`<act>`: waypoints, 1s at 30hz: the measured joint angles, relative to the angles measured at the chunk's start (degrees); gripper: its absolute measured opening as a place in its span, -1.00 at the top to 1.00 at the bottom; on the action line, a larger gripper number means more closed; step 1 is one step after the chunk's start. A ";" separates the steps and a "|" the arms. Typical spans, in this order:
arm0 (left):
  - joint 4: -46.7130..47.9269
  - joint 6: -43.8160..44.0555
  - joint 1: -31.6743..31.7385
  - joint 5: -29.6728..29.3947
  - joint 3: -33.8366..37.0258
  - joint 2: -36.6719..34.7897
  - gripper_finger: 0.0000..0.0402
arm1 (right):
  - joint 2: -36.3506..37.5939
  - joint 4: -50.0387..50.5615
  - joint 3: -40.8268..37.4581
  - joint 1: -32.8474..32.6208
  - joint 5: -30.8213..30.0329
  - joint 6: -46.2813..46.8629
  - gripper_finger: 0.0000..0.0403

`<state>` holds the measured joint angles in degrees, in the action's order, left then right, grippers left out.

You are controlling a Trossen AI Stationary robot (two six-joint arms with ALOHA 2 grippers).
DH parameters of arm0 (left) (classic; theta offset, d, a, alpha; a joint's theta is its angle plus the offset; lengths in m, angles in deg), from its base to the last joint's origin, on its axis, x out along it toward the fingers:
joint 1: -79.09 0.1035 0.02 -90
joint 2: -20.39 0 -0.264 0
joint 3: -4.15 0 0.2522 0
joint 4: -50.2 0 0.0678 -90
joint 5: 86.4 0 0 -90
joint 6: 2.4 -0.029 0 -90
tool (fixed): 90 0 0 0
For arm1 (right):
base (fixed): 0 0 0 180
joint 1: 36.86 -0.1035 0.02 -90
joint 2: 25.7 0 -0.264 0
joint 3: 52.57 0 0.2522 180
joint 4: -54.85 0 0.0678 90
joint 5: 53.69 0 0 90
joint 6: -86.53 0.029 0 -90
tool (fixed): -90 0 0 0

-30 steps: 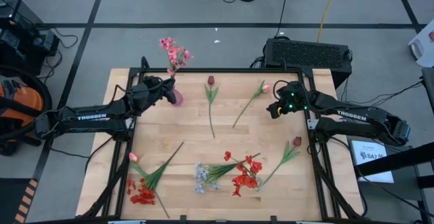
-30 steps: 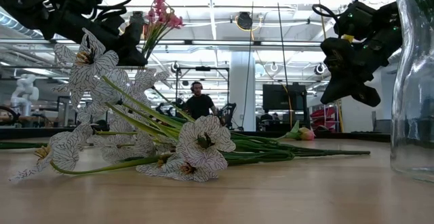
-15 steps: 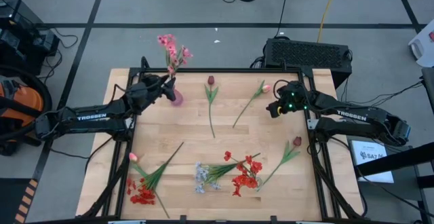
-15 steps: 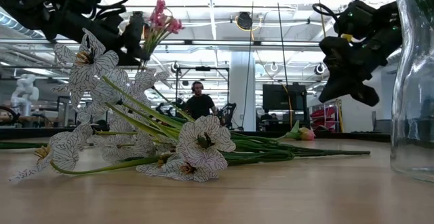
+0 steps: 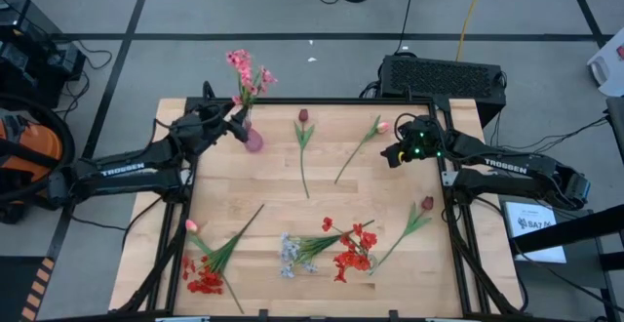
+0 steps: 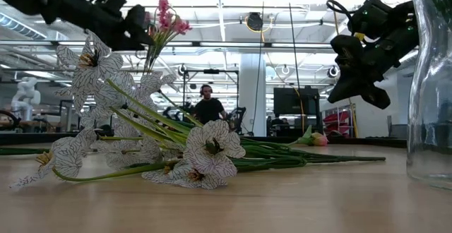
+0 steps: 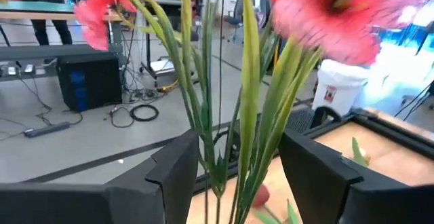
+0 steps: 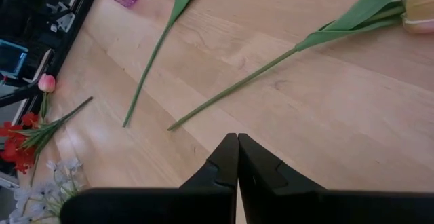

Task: Sort flowers into vase by color
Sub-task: Put the pink flowers into the pink vase

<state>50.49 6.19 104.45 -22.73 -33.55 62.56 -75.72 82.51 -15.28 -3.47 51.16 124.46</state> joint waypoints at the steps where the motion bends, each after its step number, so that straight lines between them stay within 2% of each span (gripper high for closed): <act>1: 2.71 0.01 0.00 -0.50 -1.10 -0.83 -0.05 | 0.00 0.00 0.00 -0.01 0.02 0.00 1.00; 8: 20.60 0.50 0.00 -1.07 -8.31 -5.57 -0.05 | 0.00 0.01 0.00 0.00 -0.01 -0.91 1.00; 14: 32.66 6.68 0.00 -0.73 -13.49 -6.77 -0.05 | 0.00 0.01 0.00 0.00 -0.02 -1.01 1.00; 23: 49.52 20.11 0.00 0.54 -19.42 -6.75 -0.05 | 0.00 -1.48 0.00 0.00 -0.04 -1.07 1.00; 30: 61.84 34.53 -0.02 5.57 -20.29 -6.75 -0.05 | 0.00 -5.58 0.00 0.00 -0.07 -1.07 1.00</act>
<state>112.33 40.72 104.43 -17.17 -53.84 55.81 -75.72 76.93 -15.28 -3.47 51.10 123.39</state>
